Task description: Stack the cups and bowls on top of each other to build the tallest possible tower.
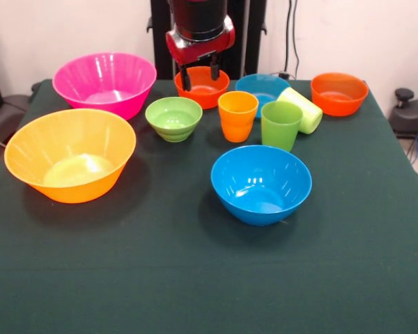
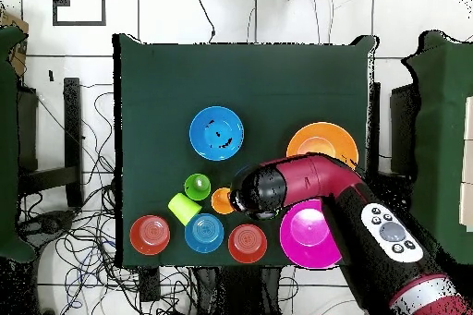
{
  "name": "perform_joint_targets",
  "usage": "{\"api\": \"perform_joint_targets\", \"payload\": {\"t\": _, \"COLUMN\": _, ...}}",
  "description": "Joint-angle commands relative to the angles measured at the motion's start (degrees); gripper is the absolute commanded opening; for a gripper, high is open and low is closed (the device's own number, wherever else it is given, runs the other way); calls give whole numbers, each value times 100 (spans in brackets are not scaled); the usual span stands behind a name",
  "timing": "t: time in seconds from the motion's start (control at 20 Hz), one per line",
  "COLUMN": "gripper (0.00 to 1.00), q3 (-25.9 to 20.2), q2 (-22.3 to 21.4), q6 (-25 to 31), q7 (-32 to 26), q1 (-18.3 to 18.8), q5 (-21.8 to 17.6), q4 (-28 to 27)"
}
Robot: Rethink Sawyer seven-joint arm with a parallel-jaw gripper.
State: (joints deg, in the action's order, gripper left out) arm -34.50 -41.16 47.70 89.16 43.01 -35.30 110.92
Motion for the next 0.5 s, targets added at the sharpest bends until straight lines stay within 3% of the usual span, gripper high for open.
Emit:
{"api": "perform_joint_targets", "payload": {"t": 0.05, "gripper": 100, "q3": 418, "q2": 188, "q6": -176, "q7": 495, "q1": -226, "q5": -115, "q4": 0}}
{"api": "perform_joint_targets", "payload": {"t": 0.5, "gripper": 100, "q3": 416, "q2": 26, "q6": -24, "q7": 327, "q1": -109, "q5": -99, "q4": -38}}
